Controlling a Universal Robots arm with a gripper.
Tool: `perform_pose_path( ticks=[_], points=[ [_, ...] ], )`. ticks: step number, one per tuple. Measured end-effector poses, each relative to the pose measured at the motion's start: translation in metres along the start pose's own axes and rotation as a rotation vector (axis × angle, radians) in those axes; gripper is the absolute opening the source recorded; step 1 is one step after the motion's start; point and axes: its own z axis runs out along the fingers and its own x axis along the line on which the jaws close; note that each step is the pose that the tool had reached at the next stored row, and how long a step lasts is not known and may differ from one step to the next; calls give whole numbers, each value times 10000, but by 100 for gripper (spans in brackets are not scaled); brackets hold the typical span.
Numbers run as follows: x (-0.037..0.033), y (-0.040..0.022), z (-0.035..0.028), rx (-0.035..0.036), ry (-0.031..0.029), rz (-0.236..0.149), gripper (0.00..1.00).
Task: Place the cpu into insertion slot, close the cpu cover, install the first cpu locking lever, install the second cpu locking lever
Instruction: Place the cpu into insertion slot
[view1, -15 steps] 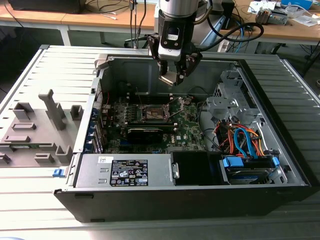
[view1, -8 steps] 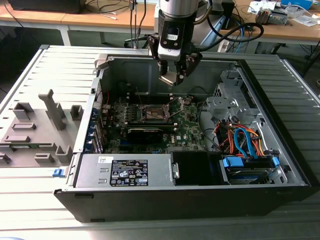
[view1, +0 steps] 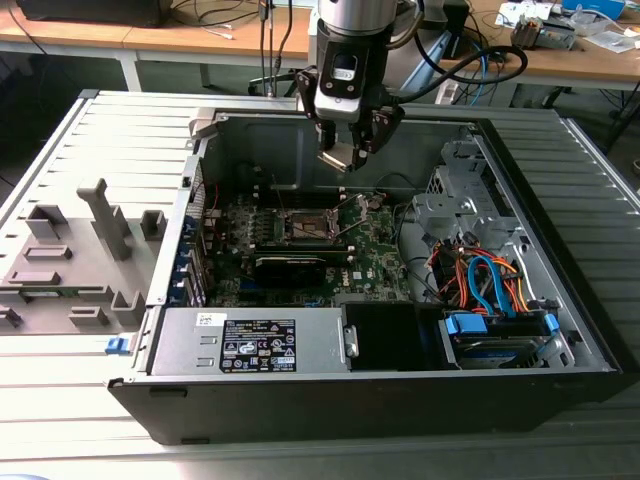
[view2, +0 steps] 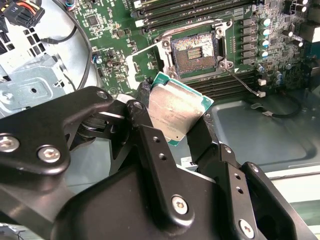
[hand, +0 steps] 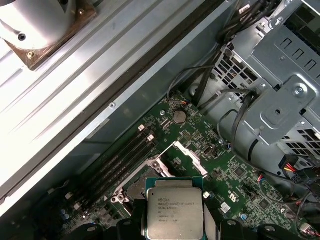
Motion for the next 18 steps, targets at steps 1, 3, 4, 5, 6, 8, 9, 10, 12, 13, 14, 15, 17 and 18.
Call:
perform_pose_path(
  ticks=[1, 3, 4, 5, 6, 8, 9, 10, 12, 13, 14, 15, 17, 18],
  points=[
    [0, 0, 0, 0, -2, 19, 55],
    [0, 0, 0, -1, -5, 55, 55],
    [0, 0, 0, -2, -7, 77, 55],
    [0, 0, 0, -2, -8, 91, 55],
    [0, 0, 0, -2, -10, 108, 55],
    [0, 0, 0, -2, -15, 162, 55],
    [0, 0, 0, -2, -17, 188, 55],
    [0, 0, 0, -3, -18, 201, 55],
    [0, 0, 0, -3, -21, 230, 55],
    [0, 0, 0, -3, -22, 245, 55],
    [0, 0, 0, -2, -25, 264, 55],
    [0, 0, 0, -3, -26, 277, 55],
    [0, 0, 0, -4, -30, 323, 55],
    [0, 0, 0, -3, -32, 344, 55]
  ],
)
